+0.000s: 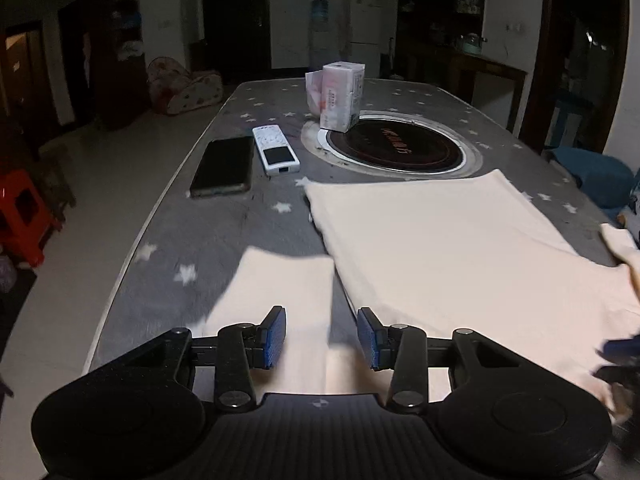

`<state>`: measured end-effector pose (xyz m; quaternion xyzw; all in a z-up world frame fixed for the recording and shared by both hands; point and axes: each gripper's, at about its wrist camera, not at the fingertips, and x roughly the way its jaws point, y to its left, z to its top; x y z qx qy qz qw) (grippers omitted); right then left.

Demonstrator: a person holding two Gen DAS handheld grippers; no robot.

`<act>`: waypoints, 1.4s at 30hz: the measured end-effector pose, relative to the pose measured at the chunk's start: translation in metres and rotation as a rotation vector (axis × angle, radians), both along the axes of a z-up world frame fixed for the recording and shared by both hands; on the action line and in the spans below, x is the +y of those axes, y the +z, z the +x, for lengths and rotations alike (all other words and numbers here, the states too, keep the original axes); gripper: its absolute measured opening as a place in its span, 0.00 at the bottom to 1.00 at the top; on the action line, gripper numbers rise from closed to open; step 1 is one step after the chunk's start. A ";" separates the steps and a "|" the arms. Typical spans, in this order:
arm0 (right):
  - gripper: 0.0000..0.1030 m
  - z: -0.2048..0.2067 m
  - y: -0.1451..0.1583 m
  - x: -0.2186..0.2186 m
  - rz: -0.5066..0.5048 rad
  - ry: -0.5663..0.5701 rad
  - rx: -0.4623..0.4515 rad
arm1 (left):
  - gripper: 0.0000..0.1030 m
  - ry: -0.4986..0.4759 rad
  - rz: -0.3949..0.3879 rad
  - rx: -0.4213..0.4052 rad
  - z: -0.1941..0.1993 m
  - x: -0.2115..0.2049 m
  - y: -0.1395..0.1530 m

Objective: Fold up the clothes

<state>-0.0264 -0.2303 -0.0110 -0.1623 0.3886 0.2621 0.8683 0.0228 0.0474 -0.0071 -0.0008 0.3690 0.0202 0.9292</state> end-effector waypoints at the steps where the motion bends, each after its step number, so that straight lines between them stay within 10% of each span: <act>1: 0.19 -0.001 0.000 0.000 0.001 -0.001 -0.002 | 0.40 0.004 0.013 0.005 0.008 0.001 -0.003; 11: 0.24 -0.005 -0.001 0.000 0.008 -0.009 -0.008 | 0.38 -0.026 0.009 0.047 0.053 0.005 -0.024; 15: 0.26 -0.004 -0.001 0.000 0.005 -0.009 -0.009 | 0.11 0.027 -0.001 0.009 0.045 0.019 -0.016; 18: 0.28 -0.004 -0.002 -0.001 0.005 -0.021 -0.013 | 0.07 0.079 -0.009 -0.028 0.035 0.031 -0.009; 31: 0.29 -0.003 -0.001 0.003 -0.015 -0.029 -0.027 | 0.07 0.334 -0.097 -0.228 -0.073 0.112 0.031; 42: 0.31 -0.004 0.002 0.000 -0.003 -0.066 -0.032 | 0.22 0.424 -0.063 -0.065 -0.086 0.138 -0.021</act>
